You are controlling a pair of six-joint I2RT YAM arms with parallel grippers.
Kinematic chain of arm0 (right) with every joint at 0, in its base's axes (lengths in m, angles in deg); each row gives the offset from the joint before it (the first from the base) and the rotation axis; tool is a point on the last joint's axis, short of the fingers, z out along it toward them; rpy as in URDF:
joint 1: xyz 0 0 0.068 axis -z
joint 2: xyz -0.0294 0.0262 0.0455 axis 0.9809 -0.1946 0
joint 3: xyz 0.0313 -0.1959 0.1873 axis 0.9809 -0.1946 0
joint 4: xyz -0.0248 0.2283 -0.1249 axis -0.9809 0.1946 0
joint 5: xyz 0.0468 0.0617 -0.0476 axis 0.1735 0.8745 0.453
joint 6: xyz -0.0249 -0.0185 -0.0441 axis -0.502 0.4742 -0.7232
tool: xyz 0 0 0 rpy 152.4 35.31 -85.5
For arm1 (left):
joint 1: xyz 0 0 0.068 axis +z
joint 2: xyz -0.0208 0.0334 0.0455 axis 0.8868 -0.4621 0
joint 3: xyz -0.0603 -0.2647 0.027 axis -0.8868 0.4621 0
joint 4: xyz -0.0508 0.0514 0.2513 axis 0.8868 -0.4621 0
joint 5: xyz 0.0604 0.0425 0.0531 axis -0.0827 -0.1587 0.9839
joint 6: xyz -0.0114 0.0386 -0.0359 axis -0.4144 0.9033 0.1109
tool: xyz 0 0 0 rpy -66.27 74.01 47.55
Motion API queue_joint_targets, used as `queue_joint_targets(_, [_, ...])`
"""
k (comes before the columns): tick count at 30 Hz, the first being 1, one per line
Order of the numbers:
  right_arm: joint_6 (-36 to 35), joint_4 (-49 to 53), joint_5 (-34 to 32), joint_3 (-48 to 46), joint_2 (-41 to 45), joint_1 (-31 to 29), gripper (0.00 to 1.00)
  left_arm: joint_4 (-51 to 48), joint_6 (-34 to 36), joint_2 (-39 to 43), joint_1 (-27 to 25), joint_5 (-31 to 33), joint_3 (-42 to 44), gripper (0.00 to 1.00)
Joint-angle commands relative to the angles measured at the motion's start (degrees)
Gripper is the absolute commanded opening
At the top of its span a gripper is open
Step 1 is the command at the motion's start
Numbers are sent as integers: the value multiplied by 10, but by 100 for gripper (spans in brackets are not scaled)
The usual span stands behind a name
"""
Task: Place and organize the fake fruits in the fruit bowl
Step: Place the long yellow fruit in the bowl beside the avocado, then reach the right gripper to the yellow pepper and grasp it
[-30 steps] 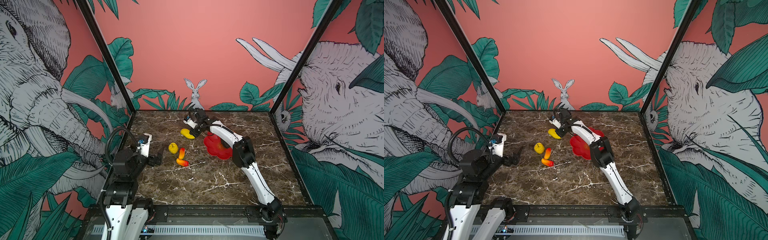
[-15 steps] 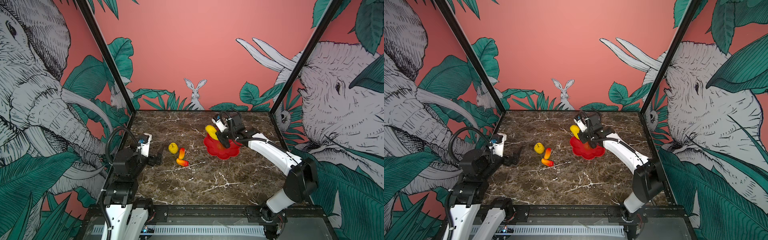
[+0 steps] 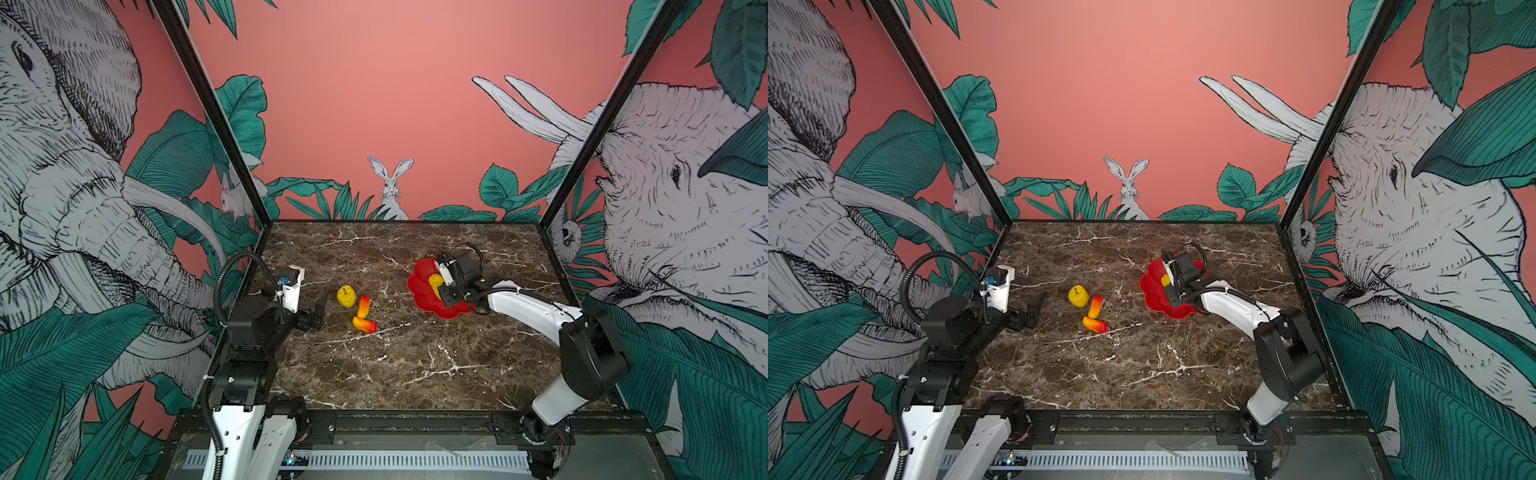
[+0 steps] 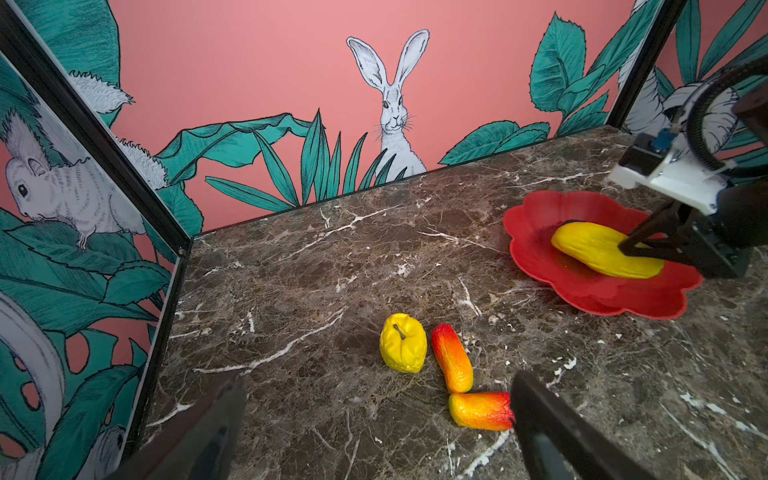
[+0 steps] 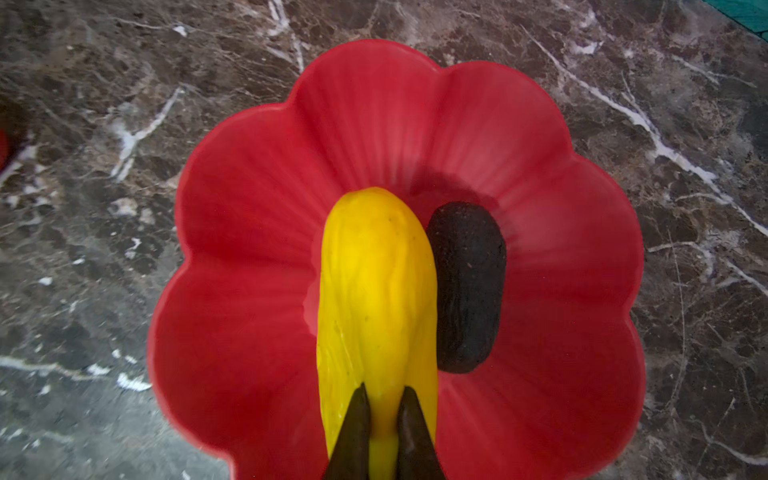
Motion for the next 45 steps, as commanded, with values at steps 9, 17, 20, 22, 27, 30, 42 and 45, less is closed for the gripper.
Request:
queue_joint_targets(9, [16, -21, -63, 17, -49, -2, 0, -10, 5, 14, 1, -10, 2, 100])
queue_joint_targets(17, [8, -12, -69, 23, -48, -2, 29, -11, 5, 17, 1, -9, 3, 100])
queue_joint_targets(20, [6, 4, -58, 34, -41, -2, 45, -11, 5, 19, 0, -9, 3, 100])
queue_joint_targets(22, [4, 17, -48, 42, -30, -3, 52, -11, 5, 19, 1, -10, 3, 100])
queue_joint_targets(27, [1, 54, -31, 73, 14, -19, 66, -11, 5, 20, 1, -9, 3, 100])
queue_joint_targets(30, [-10, 68, -11, 99, 25, -49, 98, -11, 5, 21, 1, -8, 3, 100])
queue_joint_targets(42, [-28, 47, 126, 265, -127, -203, 100, -11, 4, 25, 0, -7, 3, 100])
queue_joint_targets(45, [5, 32, 124, 338, -197, -224, 99, -12, 4, 26, 1, -6, 2, 100])
